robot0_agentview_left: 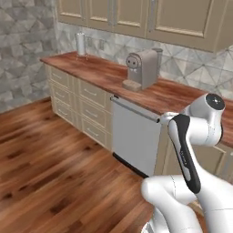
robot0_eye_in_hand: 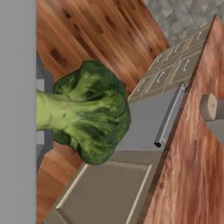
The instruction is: Turn on the sink faucet. Then move the broccoli from the counter to the sink. Turn off the sink. Move the vegetable from the sink to the pot next to the stove. Finally move the pot to the front right burner.
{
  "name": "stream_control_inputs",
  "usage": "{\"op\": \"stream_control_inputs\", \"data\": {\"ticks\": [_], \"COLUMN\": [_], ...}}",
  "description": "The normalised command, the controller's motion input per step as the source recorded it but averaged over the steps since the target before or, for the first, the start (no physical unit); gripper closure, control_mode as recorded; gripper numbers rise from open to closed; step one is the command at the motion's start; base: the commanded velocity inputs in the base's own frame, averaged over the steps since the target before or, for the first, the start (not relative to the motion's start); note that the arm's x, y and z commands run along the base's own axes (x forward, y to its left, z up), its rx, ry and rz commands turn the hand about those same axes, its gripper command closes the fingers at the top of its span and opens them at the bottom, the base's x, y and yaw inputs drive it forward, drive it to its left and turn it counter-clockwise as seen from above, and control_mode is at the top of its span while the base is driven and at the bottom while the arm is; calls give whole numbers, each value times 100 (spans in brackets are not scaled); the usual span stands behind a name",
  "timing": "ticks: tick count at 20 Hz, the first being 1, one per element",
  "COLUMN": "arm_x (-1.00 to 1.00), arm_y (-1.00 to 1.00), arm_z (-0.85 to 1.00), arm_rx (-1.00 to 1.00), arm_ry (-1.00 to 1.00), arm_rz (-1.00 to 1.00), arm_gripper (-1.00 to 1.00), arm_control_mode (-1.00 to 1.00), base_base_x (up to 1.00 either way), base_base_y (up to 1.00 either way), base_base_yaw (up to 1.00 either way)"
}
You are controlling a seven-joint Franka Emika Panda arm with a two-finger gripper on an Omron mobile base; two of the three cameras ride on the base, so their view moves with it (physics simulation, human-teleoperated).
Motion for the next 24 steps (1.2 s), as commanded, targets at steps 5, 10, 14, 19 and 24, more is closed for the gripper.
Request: {"op": "stream_control_inputs", "data": {"ticks": [5,10,14,19,24], "arm_x": [0,0,0,0,0], "arm_y": [0,0,0,0,0], "arm_z": [0,0,0,0,0], "arm_rx": [0,0,0,0,0], "arm_ry": [0,0,0,0,0], "arm_rz": [0,0,0,0,0], "arm_gripper": [100,100,100,100,100], "arm_control_mode": [100,100,100,100,100], "base_base_x": [-31,-30,-22,-14,-8], "base_base_y": [-36,-34,-34,-37,-37], "base_base_yaw": [-44,-42,-42,-43,-43]}}
